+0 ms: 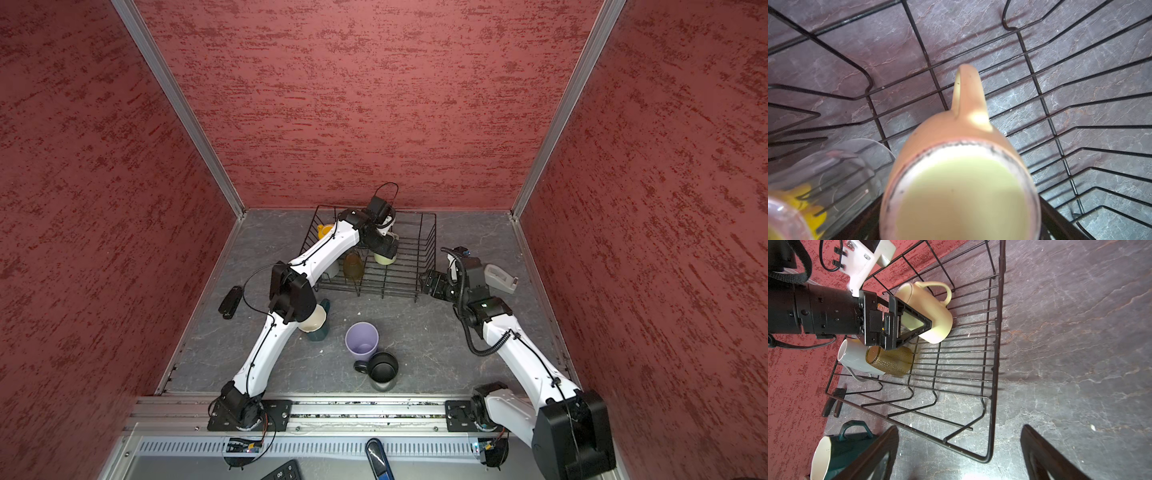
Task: Load cups into a dish rack
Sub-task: Place the cup upside down at the dish rack, then pick up the cup from the bottom-center of the table.
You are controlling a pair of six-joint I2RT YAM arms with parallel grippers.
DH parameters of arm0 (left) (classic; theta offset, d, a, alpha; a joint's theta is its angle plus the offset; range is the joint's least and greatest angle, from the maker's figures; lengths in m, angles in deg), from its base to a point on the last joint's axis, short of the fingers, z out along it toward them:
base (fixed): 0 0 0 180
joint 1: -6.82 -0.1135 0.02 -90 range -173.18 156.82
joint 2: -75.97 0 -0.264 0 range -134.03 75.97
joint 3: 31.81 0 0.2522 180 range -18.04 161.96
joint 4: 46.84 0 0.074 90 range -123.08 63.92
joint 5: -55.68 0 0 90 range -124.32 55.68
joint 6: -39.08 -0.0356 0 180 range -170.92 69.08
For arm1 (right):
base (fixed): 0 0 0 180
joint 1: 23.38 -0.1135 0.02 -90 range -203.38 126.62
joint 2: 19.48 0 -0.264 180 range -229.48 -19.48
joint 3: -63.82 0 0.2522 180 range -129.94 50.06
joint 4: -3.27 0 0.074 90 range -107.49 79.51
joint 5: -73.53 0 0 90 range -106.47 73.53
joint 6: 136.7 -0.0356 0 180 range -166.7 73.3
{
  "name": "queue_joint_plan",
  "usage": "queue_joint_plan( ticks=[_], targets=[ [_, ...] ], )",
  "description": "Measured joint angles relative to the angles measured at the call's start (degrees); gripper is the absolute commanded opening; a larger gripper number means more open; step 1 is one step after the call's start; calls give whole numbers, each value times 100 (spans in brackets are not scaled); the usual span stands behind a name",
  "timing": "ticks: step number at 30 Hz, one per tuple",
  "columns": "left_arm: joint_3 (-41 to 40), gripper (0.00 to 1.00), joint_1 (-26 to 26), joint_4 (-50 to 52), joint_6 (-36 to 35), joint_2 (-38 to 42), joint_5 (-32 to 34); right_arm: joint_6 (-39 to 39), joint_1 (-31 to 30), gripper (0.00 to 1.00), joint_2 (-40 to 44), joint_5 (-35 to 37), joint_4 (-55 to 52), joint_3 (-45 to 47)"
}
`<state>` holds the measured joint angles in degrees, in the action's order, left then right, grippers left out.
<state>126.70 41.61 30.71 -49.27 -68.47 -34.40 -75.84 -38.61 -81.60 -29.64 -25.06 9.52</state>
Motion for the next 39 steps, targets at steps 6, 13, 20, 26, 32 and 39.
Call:
queue_joint_plan(
  ticks=[6, 13, 20, 26, 32, 39],
  targets=[
    [0, 100, 0, 4, 0, 4, 28, 22, 0, 92, 0, 4, -20, 0],
    [-151, 100, 0, -68, 208, 595, 356, 275, 0, 91, 0, 140, -455, -343],
    [-2092, 100, 44, -1495, 431, 3010, 953, 627, -4, 81, 4, 315, -868, -997],
    [-4723, 100, -48, -3622, 555, 5440, 330, 798, -404, 75, 125, 431, -1545, -1333],
    [-6723, 100, -940, -4533, 973, 7191, -463, 728, -1353, 66, 560, 675, -2227, -1443],
    [-7783, 100, -2267, -4642, 1060, 8553, -863, 175, -2592, 58, 942, 1073, -3161, -1091]
  ],
)
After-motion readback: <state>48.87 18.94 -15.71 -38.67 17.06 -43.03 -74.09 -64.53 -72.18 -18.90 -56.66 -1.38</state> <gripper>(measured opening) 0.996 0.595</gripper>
